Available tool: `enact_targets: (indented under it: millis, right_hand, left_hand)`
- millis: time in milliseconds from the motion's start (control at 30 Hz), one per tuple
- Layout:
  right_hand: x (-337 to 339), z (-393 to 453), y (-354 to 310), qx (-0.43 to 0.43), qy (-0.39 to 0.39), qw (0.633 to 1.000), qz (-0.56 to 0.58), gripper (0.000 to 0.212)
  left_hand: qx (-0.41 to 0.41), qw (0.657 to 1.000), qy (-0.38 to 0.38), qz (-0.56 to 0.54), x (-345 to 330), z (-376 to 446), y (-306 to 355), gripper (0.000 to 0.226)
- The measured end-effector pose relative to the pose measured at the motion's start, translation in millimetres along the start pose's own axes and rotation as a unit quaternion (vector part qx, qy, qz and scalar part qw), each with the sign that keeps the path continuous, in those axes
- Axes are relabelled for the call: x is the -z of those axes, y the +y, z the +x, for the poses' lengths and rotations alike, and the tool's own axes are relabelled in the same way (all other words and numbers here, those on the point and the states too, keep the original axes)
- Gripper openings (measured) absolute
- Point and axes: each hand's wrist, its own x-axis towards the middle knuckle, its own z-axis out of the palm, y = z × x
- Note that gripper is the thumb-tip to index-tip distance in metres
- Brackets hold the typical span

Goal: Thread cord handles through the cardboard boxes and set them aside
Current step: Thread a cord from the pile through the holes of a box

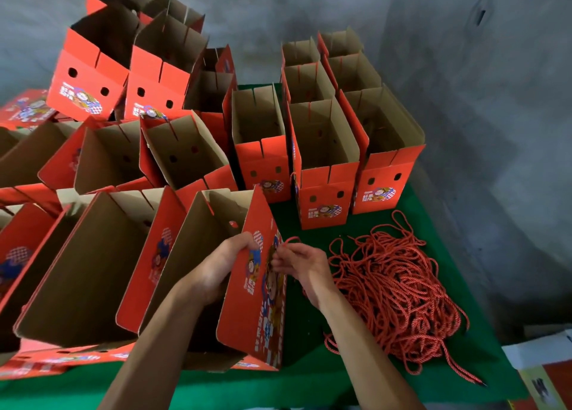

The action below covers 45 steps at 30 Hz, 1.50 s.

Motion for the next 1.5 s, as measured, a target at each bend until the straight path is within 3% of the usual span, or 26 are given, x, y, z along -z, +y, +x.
enact_targets:
  millis: [233,367,567,667,800,900,1000,1067,1200,1300,1400,1500]
  right_hand:
    - [-4.0,3.7,1.6,0.033,-0.006,0.996,-0.088,0.012]
    - [-3.5,5.4,0.9,0.021,-0.008,0.996,-0.084,0.014]
    - [2.0,4.7,-2.6,-0.002,-0.021,0.997,-0.079,0.021]
    - [5.3,7.1,-8.3,0.015,-0.022,0.989,-0.147,0.021]
    - [8.4,14.7,-14.6,0.065,-0.019,0.932,-0.356,0.018]
    - [13.9,17.0,-15.2,0.069,-0.024,0.916,-0.394,0.025]
    - [16.0,18.3,-8.0,0.097,-0.009,0.888,-0.450,0.036]
    - [14.9,20.0,-2.2,0.104,0.014,0.890,-0.445,0.038]
    - [10.2,20.4,6.6,0.074,0.057,0.936,-0.340,0.028]
    - [9.0,17.3,11.5,0.062,0.039,0.971,-0.226,0.011]
    - [13.5,15.4,21.1,0.039,0.015,0.995,-0.090,0.022]
    - [20.6,19.6,43.1,-0.023,0.096,0.979,-0.178,0.022]
  left_hand:
    - [0.012,0.994,0.009,-0.104,-2.3,-1.7,-9.6,0.038]
    - [-0.008,0.996,0.000,-0.086,0.6,10.9,-17.6,0.030]
    - [-0.088,0.990,-0.100,-0.054,15.1,14.2,-44.9,0.055]
    - [-0.095,0.990,-0.090,-0.055,20.8,30.7,-57.5,0.068]
    - [-0.121,0.992,-0.036,0.018,8.6,35.4,-61.1,0.050]
    - [-0.157,0.985,-0.017,0.071,0.1,39.7,-61.3,0.027]
    - [-0.144,0.980,-0.026,0.131,-2.1,45.9,-48.9,0.016]
    - [-0.142,0.976,-0.033,0.160,-0.9,49.4,-40.4,0.012]
    - [-0.163,0.962,-0.008,0.219,1.7,58.1,-34.9,0.018]
    - [-0.151,0.959,0.024,0.240,0.5,63.5,-39.3,0.022]
    - [-0.132,0.957,0.047,0.255,0.6,71.3,-42.4,0.029]
    - [-0.085,0.977,0.017,0.194,1.5,72.8,-42.4,0.022]
